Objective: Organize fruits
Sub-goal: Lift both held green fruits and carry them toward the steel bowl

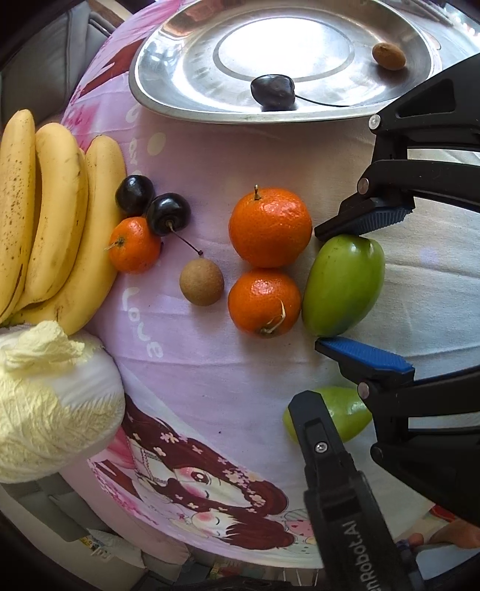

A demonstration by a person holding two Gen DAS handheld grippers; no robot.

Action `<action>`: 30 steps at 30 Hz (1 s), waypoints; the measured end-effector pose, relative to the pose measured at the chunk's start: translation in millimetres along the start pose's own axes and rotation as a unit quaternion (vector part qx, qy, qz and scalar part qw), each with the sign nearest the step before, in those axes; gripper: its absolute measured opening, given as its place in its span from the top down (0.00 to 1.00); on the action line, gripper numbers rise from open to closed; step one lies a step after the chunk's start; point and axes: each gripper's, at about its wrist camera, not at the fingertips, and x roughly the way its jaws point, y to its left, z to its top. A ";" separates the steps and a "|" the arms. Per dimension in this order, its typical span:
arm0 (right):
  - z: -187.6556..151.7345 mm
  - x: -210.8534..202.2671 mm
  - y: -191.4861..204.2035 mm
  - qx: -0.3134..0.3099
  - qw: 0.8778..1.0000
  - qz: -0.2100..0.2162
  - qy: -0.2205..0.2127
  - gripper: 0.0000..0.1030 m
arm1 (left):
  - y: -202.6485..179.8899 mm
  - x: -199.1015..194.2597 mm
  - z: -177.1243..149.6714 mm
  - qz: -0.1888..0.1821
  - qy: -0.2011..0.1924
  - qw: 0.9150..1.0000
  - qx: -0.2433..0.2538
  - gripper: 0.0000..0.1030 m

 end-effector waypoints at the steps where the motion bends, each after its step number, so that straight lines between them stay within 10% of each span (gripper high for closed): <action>1: -1.3 0.5 2.9 -0.009 1.000 -0.007 -0.002 0.44 | 0.4 0.5 0.2 -0.003 0.001 1.000 -0.004 0.62; 30: -9.0 -12.1 -17.5 0.003 0.998 0.058 -0.005 0.56 | -40.4 7.0 -11.1 0.021 -0.018 1.000 0.009 0.62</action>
